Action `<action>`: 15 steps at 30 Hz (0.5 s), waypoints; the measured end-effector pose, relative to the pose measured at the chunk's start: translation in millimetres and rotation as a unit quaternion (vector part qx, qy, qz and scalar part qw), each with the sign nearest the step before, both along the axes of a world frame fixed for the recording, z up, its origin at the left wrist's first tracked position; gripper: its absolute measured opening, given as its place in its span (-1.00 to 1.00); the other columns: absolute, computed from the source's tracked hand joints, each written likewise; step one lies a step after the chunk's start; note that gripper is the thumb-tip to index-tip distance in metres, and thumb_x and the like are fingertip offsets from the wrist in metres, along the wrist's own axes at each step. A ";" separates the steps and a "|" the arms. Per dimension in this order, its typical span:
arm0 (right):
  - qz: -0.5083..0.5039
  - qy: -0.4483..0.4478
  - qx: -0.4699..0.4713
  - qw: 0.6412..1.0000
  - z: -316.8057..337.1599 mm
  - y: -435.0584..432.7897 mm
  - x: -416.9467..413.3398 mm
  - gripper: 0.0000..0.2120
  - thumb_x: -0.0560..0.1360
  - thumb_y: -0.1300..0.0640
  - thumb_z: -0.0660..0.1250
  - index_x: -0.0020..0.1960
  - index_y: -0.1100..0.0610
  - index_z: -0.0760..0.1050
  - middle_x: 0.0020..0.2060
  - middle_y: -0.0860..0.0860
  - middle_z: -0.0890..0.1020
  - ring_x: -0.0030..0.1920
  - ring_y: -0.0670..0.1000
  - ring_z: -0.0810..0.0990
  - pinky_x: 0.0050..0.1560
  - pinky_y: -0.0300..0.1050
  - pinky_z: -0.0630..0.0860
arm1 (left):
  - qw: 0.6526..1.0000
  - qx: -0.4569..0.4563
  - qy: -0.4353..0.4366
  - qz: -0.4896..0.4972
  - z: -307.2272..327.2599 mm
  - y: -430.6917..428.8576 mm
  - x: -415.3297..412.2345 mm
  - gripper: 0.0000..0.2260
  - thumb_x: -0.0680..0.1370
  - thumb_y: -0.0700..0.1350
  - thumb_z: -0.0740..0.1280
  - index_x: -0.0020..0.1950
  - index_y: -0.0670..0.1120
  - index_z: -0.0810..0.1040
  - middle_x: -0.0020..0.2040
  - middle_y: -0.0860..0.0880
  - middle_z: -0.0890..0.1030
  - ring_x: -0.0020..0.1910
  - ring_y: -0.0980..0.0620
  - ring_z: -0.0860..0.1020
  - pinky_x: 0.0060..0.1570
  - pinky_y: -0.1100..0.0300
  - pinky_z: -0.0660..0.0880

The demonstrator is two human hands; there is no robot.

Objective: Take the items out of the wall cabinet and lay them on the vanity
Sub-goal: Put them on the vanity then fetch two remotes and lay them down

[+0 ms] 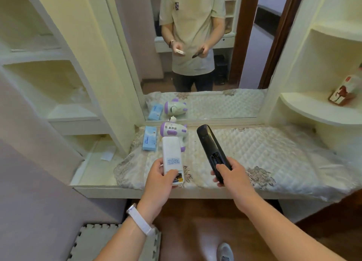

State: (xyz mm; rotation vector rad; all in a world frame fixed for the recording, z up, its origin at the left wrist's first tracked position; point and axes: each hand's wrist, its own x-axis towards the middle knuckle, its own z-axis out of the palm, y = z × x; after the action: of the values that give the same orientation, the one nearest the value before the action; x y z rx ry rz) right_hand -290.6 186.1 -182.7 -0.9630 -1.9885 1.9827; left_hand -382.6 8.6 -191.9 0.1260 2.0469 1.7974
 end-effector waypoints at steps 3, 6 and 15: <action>0.024 -0.006 0.020 0.999 -5.3 51.4 -20.0 -0.84 0.57 0.23 0.22 0.00 -0.01 0.49 -0.17 0.16 0.66 -0.29 0.02 0.58 -0.25 -0.07 0.54 | 0.999 -0.039 0.009 -0.003 -1.6 46.9 -19.9 -0.71 0.56 -0.21 0.33 0.24 0.02 0.43 0.15 -0.01 0.63 0.04 0.03 0.65 -0.09 0.12 0.64; 0.046 -0.010 0.017 0.999 -13.3 92.5 -35.6 -0.86 0.57 0.22 0.23 0.04 0.02 0.49 -0.17 0.16 0.65 -0.29 0.00 0.59 -0.26 -0.09 0.55 | 0.996 -0.077 0.031 -0.012 -3.8 87.6 -34.6 -0.67 0.55 -0.21 0.33 0.28 0.03 0.44 0.12 0.03 0.64 0.03 0.09 0.64 -0.10 0.18 0.62; 0.062 -0.050 -0.035 0.996 -48.1 156.2 -75.3 -0.85 0.58 0.21 0.21 0.07 0.04 0.50 -0.15 0.18 0.65 -0.28 0.00 0.57 -0.26 -0.11 0.53 | 0.993 -0.122 -0.005 0.005 -31.0 149.7 -70.8 -0.66 0.53 -0.25 0.33 0.27 0.01 0.44 0.14 0.00 0.64 0.04 0.06 0.64 -0.06 0.13 0.62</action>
State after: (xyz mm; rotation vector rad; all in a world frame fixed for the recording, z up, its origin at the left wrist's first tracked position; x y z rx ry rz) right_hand -365.9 342.2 -230.8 -0.9960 -2.0933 2.1209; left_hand -453.3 158.3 -223.0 0.0356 2.2437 1.5348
